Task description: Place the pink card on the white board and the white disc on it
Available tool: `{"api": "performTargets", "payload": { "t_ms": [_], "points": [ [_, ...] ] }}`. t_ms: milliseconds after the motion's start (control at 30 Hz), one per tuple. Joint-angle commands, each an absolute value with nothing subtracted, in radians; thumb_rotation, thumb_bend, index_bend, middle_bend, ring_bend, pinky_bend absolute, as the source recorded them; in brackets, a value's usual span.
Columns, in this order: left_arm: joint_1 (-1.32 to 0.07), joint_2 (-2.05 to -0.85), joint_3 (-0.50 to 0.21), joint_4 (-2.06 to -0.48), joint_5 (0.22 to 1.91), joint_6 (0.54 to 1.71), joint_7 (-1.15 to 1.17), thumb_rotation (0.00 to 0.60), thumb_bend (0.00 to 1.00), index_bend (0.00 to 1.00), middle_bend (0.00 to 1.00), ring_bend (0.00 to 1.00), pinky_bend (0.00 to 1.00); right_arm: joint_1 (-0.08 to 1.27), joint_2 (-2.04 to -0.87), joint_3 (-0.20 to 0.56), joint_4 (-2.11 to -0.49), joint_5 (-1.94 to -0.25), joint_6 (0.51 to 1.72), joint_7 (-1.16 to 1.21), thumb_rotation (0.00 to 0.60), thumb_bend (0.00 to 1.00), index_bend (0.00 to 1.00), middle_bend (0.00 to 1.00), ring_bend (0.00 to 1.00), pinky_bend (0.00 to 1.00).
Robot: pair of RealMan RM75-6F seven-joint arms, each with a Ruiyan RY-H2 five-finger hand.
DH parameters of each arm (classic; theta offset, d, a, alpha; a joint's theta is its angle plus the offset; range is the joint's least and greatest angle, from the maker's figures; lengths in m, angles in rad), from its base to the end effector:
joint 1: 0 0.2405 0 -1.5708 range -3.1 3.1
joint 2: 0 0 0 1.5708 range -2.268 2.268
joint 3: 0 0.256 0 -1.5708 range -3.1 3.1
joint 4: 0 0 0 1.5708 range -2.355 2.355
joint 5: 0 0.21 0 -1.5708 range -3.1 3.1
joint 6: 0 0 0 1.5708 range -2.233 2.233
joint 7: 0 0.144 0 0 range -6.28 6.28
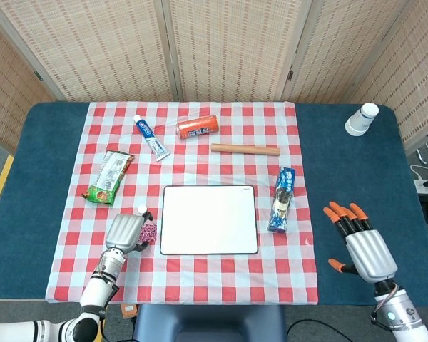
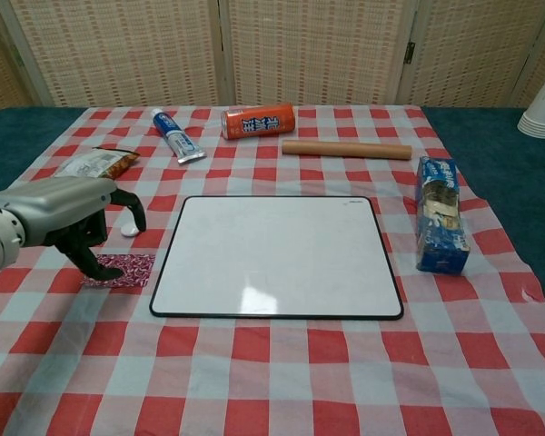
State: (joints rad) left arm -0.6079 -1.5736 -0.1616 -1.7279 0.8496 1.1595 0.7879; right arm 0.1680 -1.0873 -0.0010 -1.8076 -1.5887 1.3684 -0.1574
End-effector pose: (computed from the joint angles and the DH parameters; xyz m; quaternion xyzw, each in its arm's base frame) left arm -0.1644 0.2881 -0.0187 -0.7207 -0.4093 -0.2734 0.4881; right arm -0.2551 -0.1861 0.1271 0.6748 -0.3804 0.3818 0.5042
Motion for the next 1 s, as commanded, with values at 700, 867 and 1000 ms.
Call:
{"api": "performTargets", "payload": {
  "t_ms": [700,867,1000],
  "points": [
    [-0.677,-1.594,-0.127,-1.669,0.730,1.111,0.800,0.600,0.24,0.32,1.00,1.00,1.00,0.169,-1.085,0.001,-1.808,-1.586,1.366,-0.155,0.600,0.00,0.00,0.01,0.00,0.00],
    [-0.684,-1.605,-0.128,-1.651,0.730,1.126,0.792,0.600,0.24,0.32,1.00,1.00,1.00,0.170,-1.085,0.003,-1.808,-1.581,1.364,-0.154,0.600,0.00,0.00,0.01,0.00,0.00],
    [-0.683,-1.619,-0.128,-1.641,0.733,1.156,0.793,0.600,0.24,0.32,1.00,1.00,1.00,0.170,-1.083,0.005,-1.808,-1.578,1.364,-0.152,0.600,0.00,0.00,0.01,0.00,0.00]
  ]
}}
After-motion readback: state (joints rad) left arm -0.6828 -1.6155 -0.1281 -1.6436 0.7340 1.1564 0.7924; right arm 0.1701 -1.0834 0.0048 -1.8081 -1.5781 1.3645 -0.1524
